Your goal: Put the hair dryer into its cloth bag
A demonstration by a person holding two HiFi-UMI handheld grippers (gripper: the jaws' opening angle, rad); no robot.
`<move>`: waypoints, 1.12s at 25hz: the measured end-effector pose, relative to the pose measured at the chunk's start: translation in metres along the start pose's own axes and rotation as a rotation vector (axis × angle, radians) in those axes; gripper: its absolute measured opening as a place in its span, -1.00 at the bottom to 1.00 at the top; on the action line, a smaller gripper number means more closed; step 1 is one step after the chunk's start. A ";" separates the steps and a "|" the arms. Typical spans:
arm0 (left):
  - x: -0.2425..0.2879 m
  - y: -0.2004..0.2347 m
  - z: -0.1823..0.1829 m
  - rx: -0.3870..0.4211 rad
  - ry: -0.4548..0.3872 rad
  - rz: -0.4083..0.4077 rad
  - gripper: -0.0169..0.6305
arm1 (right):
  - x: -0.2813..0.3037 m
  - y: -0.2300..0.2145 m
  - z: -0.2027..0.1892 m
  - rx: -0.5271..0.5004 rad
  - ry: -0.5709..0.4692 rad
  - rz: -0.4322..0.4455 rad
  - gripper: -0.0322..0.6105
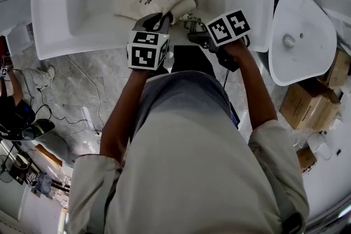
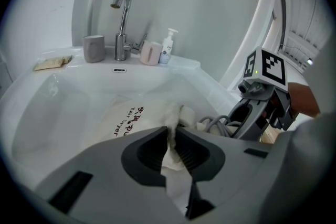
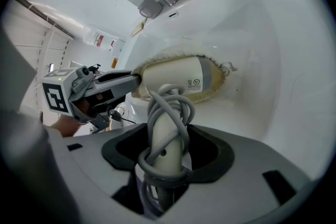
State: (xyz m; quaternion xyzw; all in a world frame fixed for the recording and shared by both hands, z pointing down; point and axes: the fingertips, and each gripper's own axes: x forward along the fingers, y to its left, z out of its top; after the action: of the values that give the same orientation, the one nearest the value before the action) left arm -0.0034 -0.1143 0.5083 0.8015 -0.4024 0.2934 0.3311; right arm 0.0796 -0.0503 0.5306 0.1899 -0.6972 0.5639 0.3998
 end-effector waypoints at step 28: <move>-0.013 -0.012 -0.004 0.025 -0.018 -0.022 -0.79 | 0.009 -0.004 0.019 -0.104 0.015 -0.094 -0.15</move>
State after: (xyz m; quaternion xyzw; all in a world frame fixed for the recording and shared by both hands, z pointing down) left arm -0.0003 -0.0999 0.4973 0.8125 -0.3930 0.2877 0.3204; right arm 0.0709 -0.0674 0.5389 0.1973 -0.7127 0.5091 0.4404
